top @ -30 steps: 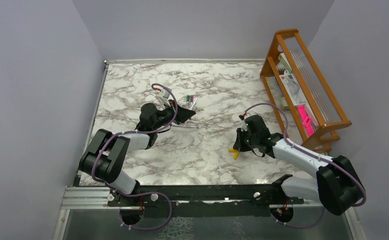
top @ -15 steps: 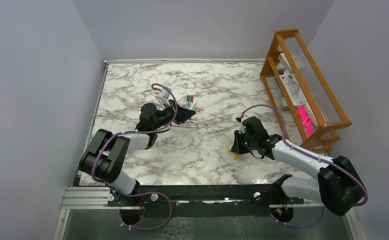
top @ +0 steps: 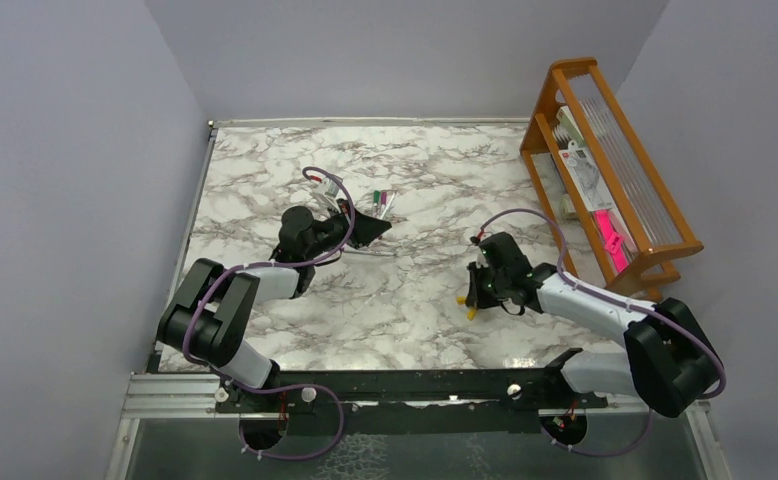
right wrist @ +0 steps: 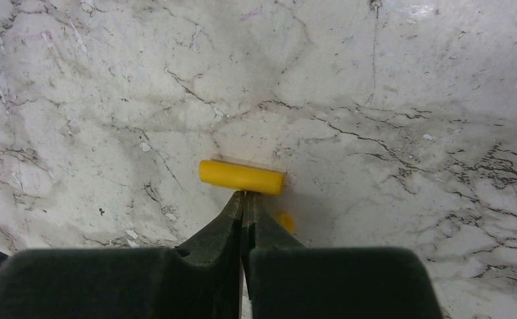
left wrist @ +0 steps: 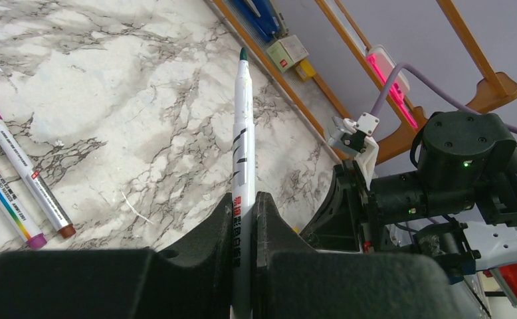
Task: Insert the pens into the pen caps
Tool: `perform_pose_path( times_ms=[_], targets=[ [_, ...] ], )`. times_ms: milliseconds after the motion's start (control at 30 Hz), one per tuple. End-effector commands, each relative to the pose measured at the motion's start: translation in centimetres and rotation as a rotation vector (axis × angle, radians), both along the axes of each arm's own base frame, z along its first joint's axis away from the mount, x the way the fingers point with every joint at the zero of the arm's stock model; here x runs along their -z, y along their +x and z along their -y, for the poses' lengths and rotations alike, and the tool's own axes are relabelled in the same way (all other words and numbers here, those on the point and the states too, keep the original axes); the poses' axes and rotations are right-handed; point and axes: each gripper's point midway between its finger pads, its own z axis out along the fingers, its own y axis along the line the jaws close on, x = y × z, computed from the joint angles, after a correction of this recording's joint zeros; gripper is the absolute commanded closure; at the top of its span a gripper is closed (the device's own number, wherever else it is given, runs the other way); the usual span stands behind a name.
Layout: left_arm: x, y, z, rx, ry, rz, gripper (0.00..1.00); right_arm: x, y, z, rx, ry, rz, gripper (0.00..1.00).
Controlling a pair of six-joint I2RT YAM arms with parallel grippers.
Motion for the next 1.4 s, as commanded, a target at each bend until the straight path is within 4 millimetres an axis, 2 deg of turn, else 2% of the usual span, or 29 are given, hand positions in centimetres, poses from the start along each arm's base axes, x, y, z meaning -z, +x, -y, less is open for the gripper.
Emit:
perform_pose_path(
  times_ms=[0,200,367,500,667,800,1200,1367],
  targets=[
    [-1.6,0.0,0.1,-0.001,-0.019,0.046,1.0,-0.6,1.6,0.4,0.051,-0.043,0.042,0.99],
    [-1.5,0.0,0.1,0.0,-0.018,0.044,1.0,-0.3,2.4,0.6,0.07,-0.067,0.052,0.99],
    [-1.4,0.0,0.1,0.001,-0.016,0.04,1.0,-0.8,2.7,-0.4,0.023,-0.031,0.064,0.99],
    [-1.1,0.1,0.1,0.0,-0.013,0.033,1.0,-1.0,1.9,-0.9,-0.027,-0.007,0.059,0.99],
    [-0.9,0.2,0.2,0.002,-0.013,0.021,1.0,0.3,0.5,-1.6,-0.051,-0.009,0.022,0.99],
    [-0.8,0.2,0.2,0.002,-0.013,0.021,1.0,0.7,0.3,-2.4,-0.052,0.008,0.014,0.99],
    [-0.6,0.0,0.1,0.002,-0.008,0.018,1.0,1.7,2.4,-2.0,0.034,-0.057,0.026,0.99],
    [-0.5,0.0,0.1,0.003,-0.005,0.016,1.0,2.0,3.5,-0.9,0.108,-0.131,0.035,0.99]
  ],
)
